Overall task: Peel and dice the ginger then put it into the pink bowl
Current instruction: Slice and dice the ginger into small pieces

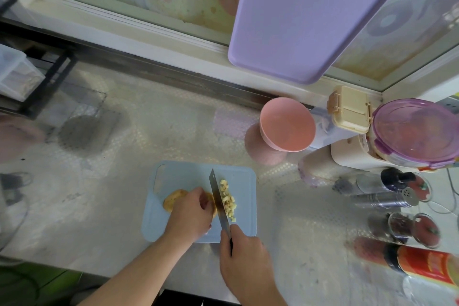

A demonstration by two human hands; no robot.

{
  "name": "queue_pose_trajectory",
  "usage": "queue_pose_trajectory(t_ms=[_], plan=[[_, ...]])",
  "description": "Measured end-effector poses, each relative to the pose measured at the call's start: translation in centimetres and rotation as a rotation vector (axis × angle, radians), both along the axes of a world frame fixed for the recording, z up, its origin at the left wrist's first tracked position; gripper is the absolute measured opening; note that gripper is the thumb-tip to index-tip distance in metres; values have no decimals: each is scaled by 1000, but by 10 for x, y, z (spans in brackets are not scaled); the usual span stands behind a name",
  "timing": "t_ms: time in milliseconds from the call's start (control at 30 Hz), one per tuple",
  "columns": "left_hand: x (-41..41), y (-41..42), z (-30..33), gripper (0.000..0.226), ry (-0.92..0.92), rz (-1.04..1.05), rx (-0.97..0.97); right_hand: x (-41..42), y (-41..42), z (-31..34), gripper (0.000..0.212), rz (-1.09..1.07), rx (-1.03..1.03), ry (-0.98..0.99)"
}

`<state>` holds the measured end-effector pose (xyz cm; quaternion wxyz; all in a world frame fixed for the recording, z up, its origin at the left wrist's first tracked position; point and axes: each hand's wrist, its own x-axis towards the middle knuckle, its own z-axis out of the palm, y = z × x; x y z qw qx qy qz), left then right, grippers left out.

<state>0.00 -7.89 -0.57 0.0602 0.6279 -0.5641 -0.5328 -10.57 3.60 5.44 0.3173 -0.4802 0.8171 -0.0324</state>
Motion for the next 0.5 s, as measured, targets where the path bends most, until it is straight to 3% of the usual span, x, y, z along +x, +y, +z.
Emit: queue_pose_trajectory(t_ms=[500], plan=[[0,-2,10,17,14,-1,2,11,-30,-19,20,28,87,1]])
